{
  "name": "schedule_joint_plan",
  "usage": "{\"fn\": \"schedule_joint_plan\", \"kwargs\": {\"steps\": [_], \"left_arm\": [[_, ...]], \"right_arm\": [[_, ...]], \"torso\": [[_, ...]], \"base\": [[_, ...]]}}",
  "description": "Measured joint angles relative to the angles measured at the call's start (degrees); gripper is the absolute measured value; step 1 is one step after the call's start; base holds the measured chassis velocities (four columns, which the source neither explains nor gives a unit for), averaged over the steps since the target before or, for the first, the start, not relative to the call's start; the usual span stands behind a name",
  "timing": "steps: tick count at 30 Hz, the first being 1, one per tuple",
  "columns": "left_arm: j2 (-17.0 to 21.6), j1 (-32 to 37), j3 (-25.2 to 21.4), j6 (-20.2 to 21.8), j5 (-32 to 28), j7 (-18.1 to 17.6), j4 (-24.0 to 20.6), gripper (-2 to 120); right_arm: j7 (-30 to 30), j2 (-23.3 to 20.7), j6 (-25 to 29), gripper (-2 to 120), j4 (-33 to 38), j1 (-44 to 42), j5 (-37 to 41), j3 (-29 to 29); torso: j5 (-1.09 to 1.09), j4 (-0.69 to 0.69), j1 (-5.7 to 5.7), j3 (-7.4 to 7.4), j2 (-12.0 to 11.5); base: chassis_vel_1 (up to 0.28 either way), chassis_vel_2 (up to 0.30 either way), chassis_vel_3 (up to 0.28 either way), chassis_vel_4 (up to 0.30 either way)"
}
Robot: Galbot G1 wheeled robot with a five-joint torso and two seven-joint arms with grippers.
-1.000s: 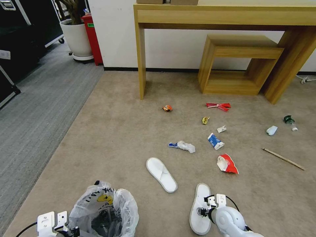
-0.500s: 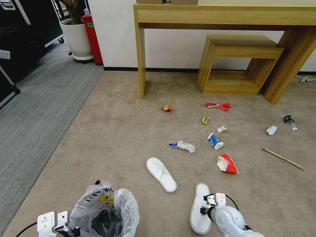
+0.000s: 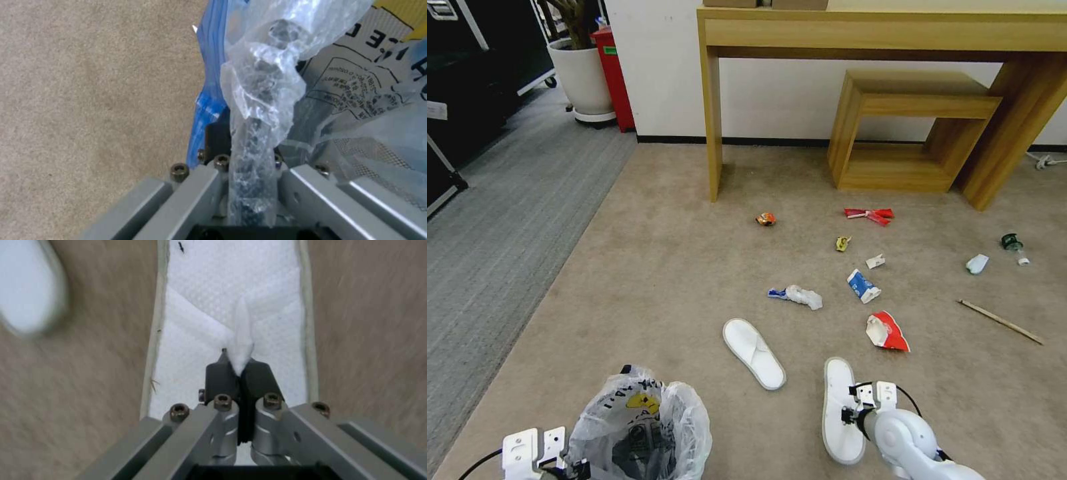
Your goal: Pick up the trash bin and place the garbage on the floor into it.
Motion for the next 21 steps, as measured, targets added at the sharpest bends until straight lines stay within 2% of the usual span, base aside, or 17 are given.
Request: {"fn": "schedule_joint_plan", "kwargs": {"steps": [4, 6, 7, 8, 10, 11, 12, 13, 14, 16, 17, 21], "left_arm": [[-0.25, 0.09, 0.0, 0.0, 0.1, -0.01, -0.06, 0], [-0.38, 0.17, -0.03, 0.0, 0.11, -0.07, -0.44, 0], [-0.38, 0.17, -0.03, 0.0, 0.11, -0.07, -0.44, 0], [-0.39, 0.3, -0.12, 0.0, 0.11, -0.06, -0.65, 0], [-0.24, 0.66, -0.55, -0.03, 0.06, -0.06, -1.12, 0], [-0.24, 0.66, -0.55, -0.03, 0.06, -0.06, -1.12, 0], [-0.06, 0.85, -0.86, -0.04, -0.09, -0.13, -1.41, 0], [-0.06, 0.85, -0.86, -0.04, -0.09, -0.13, -1.41, 0], [0.12, 0.96, -1.19, -0.05, -0.55, -0.35, -1.76, 0], [0.5, 1.18, -1.64, -0.05, -1.09, -0.47, -2.22, 0], [0.5, 1.18, -1.64, -0.05, -1.09, -0.47, -2.22, 0], [1.05, 1.54, -2.64, -0.07, -2.07, -0.89, -3.05, 0]], "right_arm": [[-1.38, -1.02, 1.04, 0, 3.78, -1.07, -1.1, 2.82], [-6.0, -1.62, 4.74, 0, 5.97, -1.56, -3.28, 4.95], [-6.0, -1.62, 4.74, 0, 5.97, -1.56, -3.28, 4.95], [-10.44, -1.77, 8.63, 0, 6.45, -1.63, -5.13, 5.85], [-23.73, -1.86, 20.84, 0, 6.25, -1.43, -10.71, 7.26], [-23.73, -1.86, 20.84, 0, 6.25, -1.43, -10.71, 7.26], [-30.97, -1.95, 26.99, 0, 6.05, -1.11, -14.16, 7.99], [-30.97, -1.95, 26.99, 0, 6.05, -1.11, -14.16, 7.99], [-36.1, -2.16, 30.91, 0, 6.54, -0.97, -15.13, 8.39], [-40.23, -2.41, 35.19, 0, 7.89, -0.92, -14.75, 8.35], [-40.23, -2.41, 35.19, 0, 7.89, -0.92, -14.75, 8.35], [-45.72, -2.5, 41.53, 0, 8.85, -1.24, -17.23, 7.59]], "torso": [[0.0, 0.0, 0.0, 0.0, 0.0], [0.0, 0.0, 0.0, 0.0, 0.0], [0.0, 0.0, 0.0, 0.0, 0.0], [0.0, -0.01, 0.0, 0.0, 0.0], [0.01, 0.0, 0.0, 0.0, 0.0], [0.01, 0.0, 0.0, 0.0, 0.0], [0.02, 0.01, 0.0, -0.01, 0.0], [0.02, 0.01, 0.0, -0.01, 0.0], [0.0, 0.01, 0.0, 0.0, 0.0], [0.0, 0.01, 0.0, 0.0, 0.0], [0.0, 0.01, 0.0, 0.0, 0.0], [0.01, 0.01, 0.0, 0.0, 0.0]], "base": [[0.0, 0.0, 0.0, 0.0], [0.0, 0.0, 0.0, 0.0], [0.0, 0.0, 0.0, 0.0], [0.0, 0.0, 0.0, 0.0], [0.0, 0.0, 0.0, 0.0], [0.0, 0.0, 0.0, 0.0], [0.0, 0.0, 0.0, 0.0], [0.0, 0.0, 0.0, 0.0], [0.0, 0.0, 0.0, 0.0], [0.0, 0.0, 0.0, 0.0], [0.0, 0.0, 0.0, 0.0], [0.0, 0.0, 0.0, 0.0]]}}
